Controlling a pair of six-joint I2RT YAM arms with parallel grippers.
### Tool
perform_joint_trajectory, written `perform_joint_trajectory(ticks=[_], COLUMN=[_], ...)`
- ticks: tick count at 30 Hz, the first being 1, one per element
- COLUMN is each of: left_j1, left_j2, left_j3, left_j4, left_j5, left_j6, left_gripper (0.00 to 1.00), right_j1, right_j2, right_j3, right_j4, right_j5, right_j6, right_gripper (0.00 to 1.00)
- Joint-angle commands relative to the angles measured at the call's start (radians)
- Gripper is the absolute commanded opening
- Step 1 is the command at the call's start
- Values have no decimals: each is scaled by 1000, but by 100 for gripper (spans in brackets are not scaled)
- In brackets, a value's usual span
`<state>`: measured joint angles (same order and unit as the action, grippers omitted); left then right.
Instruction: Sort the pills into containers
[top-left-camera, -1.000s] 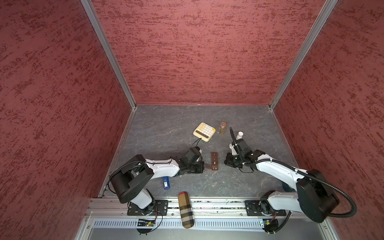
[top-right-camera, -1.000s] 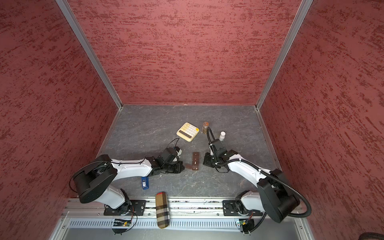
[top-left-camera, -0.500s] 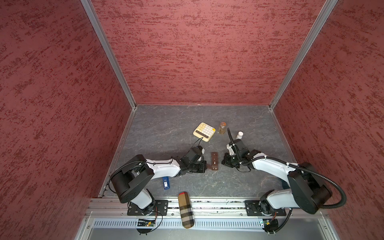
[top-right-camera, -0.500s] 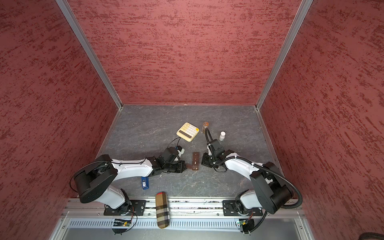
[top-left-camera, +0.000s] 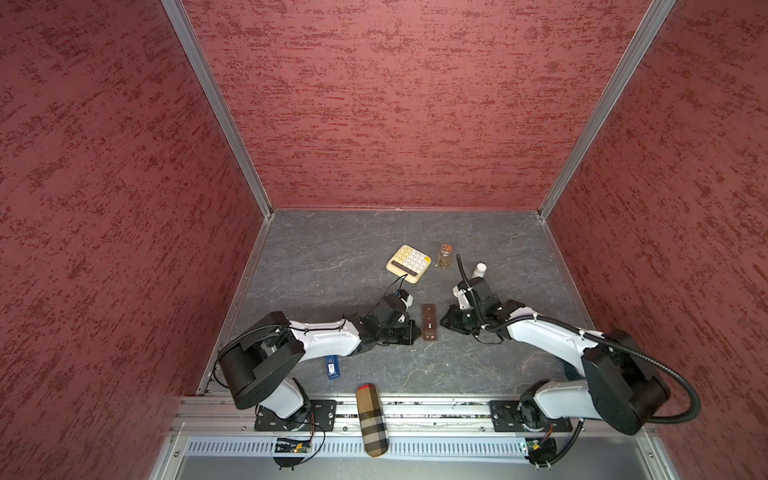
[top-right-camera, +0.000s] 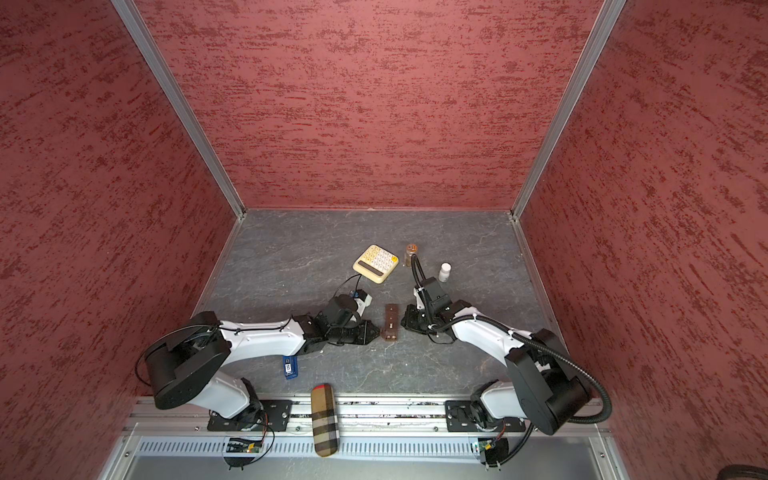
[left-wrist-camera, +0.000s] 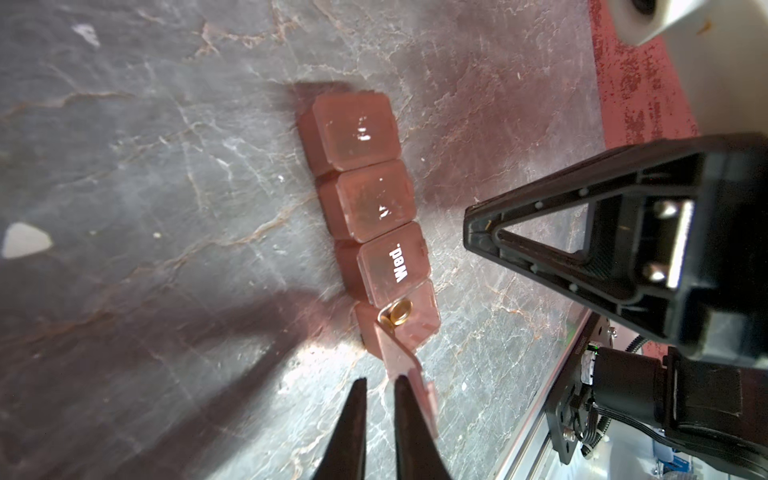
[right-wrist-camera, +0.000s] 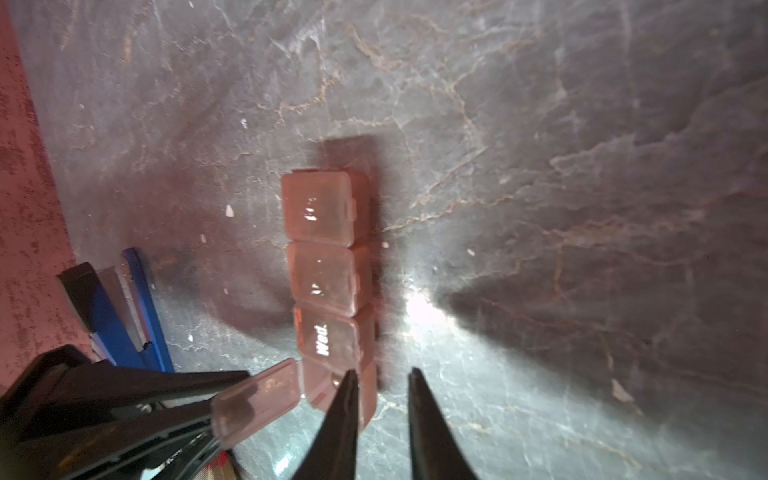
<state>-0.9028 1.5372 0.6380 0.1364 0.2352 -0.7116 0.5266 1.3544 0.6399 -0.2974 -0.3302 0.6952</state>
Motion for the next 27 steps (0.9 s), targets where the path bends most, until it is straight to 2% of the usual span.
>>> perform_joint_trajectory(ticks=[1,8,19,27], left_j1=[-5,-7,-19,-19], left_j2=[12,41,108,150], left_j3=[17,32,70,95], left_j4=[46,50,54,52], left_j5=[8,19,23,35], left_j6=[0,4,-2,-2], left_gripper=[20,25,26,26], right_j1=[4,3,3,2], right_j2=[-29,-52,-93,-101], right_j3=[-8,-31,-42,-35], right_j4=[5,21,29,6], right_j5=[-10,-37,-76,-102], right_j6=[-21,-36,-51,-84], right_gripper=[30,42,57,59])
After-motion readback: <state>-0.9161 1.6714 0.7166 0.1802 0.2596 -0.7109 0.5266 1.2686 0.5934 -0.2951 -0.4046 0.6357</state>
